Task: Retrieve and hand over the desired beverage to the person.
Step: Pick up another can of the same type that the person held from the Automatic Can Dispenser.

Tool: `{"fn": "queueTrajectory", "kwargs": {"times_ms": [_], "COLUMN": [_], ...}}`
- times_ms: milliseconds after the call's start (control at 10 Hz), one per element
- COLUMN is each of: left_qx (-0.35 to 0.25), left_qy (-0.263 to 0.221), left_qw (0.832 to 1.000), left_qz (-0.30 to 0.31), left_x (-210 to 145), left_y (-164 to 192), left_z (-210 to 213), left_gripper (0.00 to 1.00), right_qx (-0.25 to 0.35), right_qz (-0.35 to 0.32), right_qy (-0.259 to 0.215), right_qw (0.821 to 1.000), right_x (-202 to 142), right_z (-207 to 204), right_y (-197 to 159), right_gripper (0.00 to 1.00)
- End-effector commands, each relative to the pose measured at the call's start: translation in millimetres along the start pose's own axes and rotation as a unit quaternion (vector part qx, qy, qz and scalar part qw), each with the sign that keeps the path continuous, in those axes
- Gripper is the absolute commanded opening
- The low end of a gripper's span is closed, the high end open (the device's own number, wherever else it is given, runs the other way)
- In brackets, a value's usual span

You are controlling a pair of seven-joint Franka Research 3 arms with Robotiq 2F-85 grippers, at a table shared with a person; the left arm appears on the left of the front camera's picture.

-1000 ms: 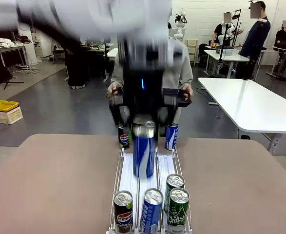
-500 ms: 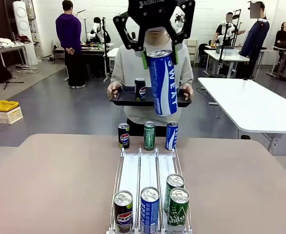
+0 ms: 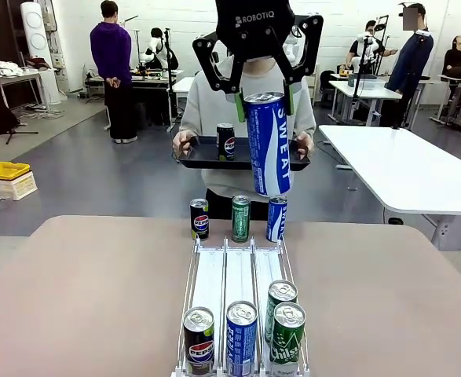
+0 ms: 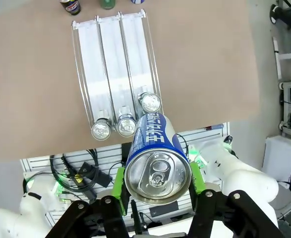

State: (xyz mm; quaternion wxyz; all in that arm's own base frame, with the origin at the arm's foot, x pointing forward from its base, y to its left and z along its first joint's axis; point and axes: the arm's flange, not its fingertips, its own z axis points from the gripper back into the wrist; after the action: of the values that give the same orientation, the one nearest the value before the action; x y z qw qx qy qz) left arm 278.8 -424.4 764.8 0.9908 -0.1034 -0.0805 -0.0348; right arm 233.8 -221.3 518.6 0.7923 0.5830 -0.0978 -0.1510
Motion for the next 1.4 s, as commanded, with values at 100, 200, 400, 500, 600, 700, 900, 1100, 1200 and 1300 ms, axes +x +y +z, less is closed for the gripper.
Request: {"fn": "queueTrajectory", "kwargs": {"times_ms": [100,200,400,500,600,700,900,1100,1200,1300], "left_qx": [-0.003,-0.003,-0.003,-0.001,0.019,0.062,0.103,0.065,0.052,0.046], "left_qy": [-0.011,-0.011,-0.011,-0.001,0.014,0.027,0.053,0.084,0.094,0.101], "left_qw": [1.0,1.0,1.0,1.0,1.0,0.997,0.993,0.994,0.994,0.994], "left_qz": [-0.006,-0.006,-0.006,0.0,-0.014,-0.034,-0.024,0.003,0.018,0.026], "left_x": [-1.7,-1.7,-1.7,-0.1,42.0,98.5,199.0,243.3,252.8,256.3], "left_y": [2.9,2.9,2.9,0.1,-2.2,-10.9,-34.8,-41.2,-38.9,-34.8], "left_z": [7.5,7.5,7.5,1.6,-1.6,-8.8,-23.3,-16.3,-12.2,-10.7], "left_gripper": [0.43,0.43,0.43,0.58,0.58,0.58,0.58,0.58,0.58,0.58], "right_qx": [0.012,0.012,0.012,0.012,0.012,0.012,0.012,0.012,0.012,0.012], "right_qz": [0.007,0.007,0.007,0.007,0.007,0.007,0.007,0.007,0.007,0.007], "right_qy": [0.0,0.0,0.0,0.0,0.0,0.0,0.0,0.0,0.0,0.0], "right_qw": [1.0,1.0,1.0,1.0,1.0,1.0,1.0,1.0,1.0,1.0], "right_x": [0.5,0.5,0.5,0.5,0.5,0.5,0.5,0.5,0.5,0.5], "right_z": [-0.9,-0.9,-0.9,-0.9,-0.9,-0.9,-0.9,-0.9,-0.9,-0.9], "right_y": [0.5,0.5,0.5,0.5,0.5,0.5,0.5,0.5,0.5,0.5], "right_gripper": [1.0,1.0,1.0,1.0,1.0,1.0,1.0,1.0,1.0,1.0]}}
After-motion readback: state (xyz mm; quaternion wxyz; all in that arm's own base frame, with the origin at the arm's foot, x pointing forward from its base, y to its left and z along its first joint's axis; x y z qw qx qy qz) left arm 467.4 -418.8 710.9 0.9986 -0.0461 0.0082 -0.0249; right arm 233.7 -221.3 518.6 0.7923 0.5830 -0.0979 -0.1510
